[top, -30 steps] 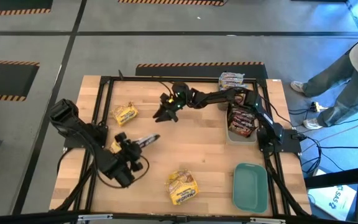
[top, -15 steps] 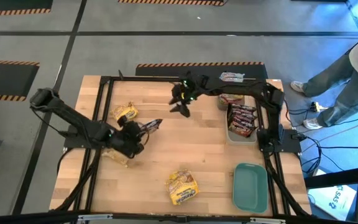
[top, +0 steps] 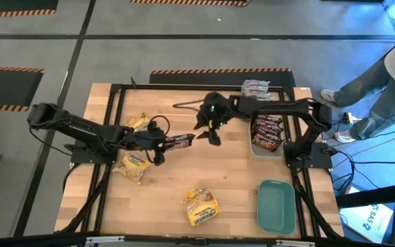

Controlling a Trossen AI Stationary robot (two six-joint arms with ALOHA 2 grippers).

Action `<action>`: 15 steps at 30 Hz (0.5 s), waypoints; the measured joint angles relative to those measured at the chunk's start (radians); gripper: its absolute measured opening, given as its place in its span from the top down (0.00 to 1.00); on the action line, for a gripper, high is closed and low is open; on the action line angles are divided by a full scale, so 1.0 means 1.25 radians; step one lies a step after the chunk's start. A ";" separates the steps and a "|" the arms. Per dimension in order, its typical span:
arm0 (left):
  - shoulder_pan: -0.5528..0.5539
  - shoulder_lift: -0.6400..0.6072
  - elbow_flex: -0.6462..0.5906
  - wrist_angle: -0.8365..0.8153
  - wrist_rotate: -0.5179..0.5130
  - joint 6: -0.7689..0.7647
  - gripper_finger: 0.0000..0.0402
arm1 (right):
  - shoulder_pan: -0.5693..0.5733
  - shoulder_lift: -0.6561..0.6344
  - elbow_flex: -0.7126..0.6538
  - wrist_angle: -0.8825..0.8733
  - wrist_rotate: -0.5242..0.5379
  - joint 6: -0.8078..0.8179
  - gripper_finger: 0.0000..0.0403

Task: Sort Maruchan noodles
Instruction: Put the black noodle pack into the gray bin

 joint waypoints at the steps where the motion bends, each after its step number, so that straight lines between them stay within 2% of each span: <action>1: 0.007 0.010 0.000 0.016 0.008 0.014 0.64 | 0.010 0.003 -0.009 0.035 0.001 0.008 0.51; 4: 0.026 0.045 0.001 0.065 0.025 0.040 0.64 | 0.043 0.017 -0.016 0.118 0.014 0.024 0.51; 9: 0.050 0.095 0.000 0.070 0.046 0.048 0.64 | 0.086 0.029 -0.018 0.199 0.080 0.025 0.51; 15: 0.050 0.111 0.000 0.086 0.047 0.034 0.64 | 0.116 0.031 -0.017 0.243 0.253 0.024 0.51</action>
